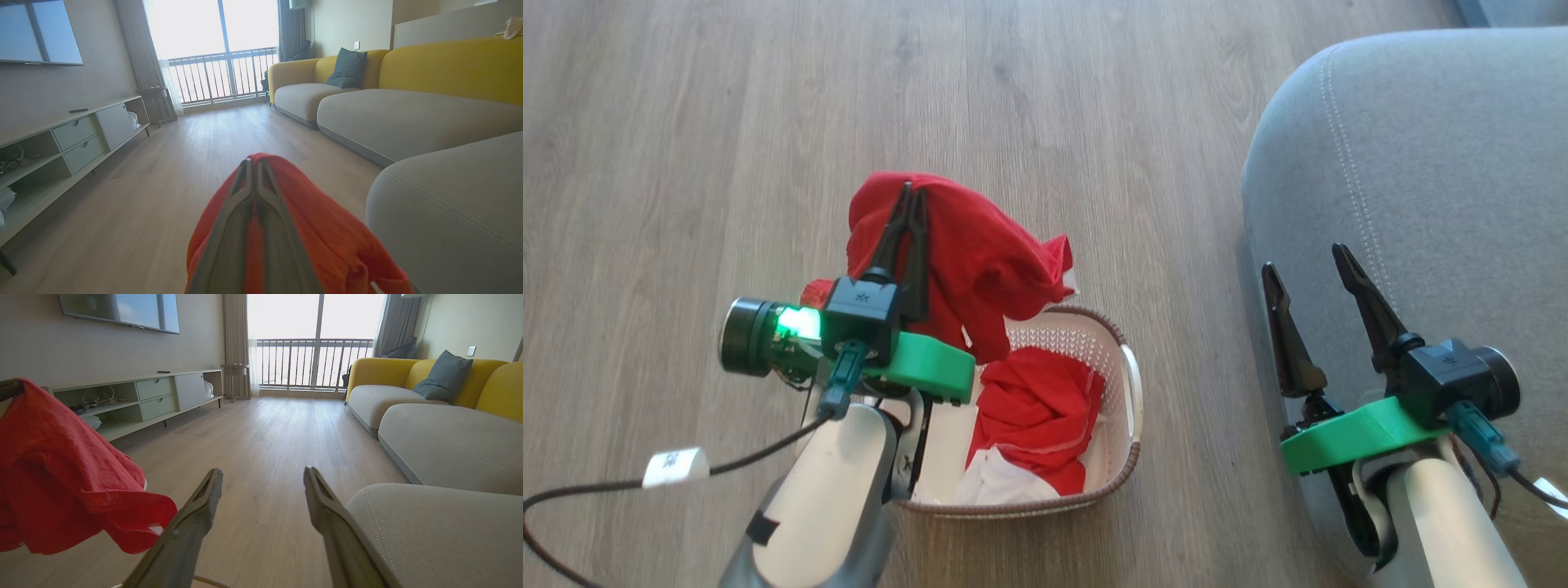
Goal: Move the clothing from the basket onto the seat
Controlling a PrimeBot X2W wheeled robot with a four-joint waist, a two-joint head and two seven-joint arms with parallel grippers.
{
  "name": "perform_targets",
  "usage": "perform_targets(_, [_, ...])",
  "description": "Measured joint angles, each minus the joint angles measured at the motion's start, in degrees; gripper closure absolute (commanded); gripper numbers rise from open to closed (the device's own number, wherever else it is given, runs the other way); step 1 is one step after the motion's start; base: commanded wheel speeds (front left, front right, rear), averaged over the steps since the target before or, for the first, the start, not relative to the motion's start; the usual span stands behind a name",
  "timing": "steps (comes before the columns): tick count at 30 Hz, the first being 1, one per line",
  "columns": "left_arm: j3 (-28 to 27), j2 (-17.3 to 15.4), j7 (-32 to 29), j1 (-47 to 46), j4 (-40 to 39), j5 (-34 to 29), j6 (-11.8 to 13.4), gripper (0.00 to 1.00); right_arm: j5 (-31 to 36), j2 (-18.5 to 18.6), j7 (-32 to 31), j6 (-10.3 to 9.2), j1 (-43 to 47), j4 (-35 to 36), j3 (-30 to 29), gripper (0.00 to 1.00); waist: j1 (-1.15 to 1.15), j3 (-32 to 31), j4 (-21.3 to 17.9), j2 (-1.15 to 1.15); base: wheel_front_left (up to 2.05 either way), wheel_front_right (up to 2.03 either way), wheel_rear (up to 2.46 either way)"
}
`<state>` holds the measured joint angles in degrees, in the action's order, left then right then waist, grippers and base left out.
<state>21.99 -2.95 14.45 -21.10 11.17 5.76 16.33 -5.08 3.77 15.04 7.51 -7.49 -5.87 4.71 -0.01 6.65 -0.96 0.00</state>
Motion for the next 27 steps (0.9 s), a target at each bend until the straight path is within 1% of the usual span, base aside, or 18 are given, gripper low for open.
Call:
perform_targets(8, [-1.96, 0.19, 0.00, 2.57, -6.65, -0.56, -2.52, 1.00, 0.08, -0.03, 0.00, 0.00, 0.62, 0.10, 1.13, 0.00, 0.00, -2.31, -0.47, 0.00, 0.00, 0.00, 0.00])
perform_targets(11, [-1.94, 0.21, 0.01, 2.53, -9.39, -1.25, -3.78, 1.00, 0.07, -0.03, -0.01, 0.00, 1.37, 0.27, 1.22, 0.00, 0.00, -2.42, -0.77, 0.00, 0.00, 0.00, 0.00])
perform_targets(14, [-1.79, 0.23, 0.01, 2.48, -11.67, -1.88, -5.72, 1.00, 0.07, -0.04, -0.01, 0.00, 1.35, 0.27, 1.25, 0.00, 0.00, -2.35, -0.82, 0.00, 0.00, 0.00, 0.00])
perform_targets(18, [-0.93, 0.22, 0.01, 2.33, -15.14, -2.74, -8.16, 1.00, 0.07, -0.04, -0.01, 0.00, 1.36, 0.26, 1.80, 0.00, 0.00, -2.08, -0.75, 0.00, 0.00, 0.00, 0.00])
perform_targets(22, [1.44, 0.23, 0.26, 1.85, -18.03, -4.12, -10.31, 1.00, 0.07, -0.03, -0.01, 0.00, 1.36, 0.26, 1.97, 0.00, 0.00, -2.06, -0.55, 0.00, 0.00, 0.00, 0.00])
perform_targets(25, [3.12, 0.24, 0.26, 1.25, -18.17, -4.41, -11.96, 1.00, 0.07, -0.03, -0.01, 0.00, 1.36, 0.27, 1.90, 0.00, 0.00, -2.17, -0.32, 0.00, 0.00, 0.00, 0.00])
perform_targets(27, [3.71, 0.13, 0.26, 1.26, -17.72, -4.57, -12.44, 1.00, 0.05, -0.03, 0.00, 0.00, 1.36, 0.36, 1.97, 0.00, 0.00, -2.18, -0.30, 0.00, 0.00, 0.00, 0.00])
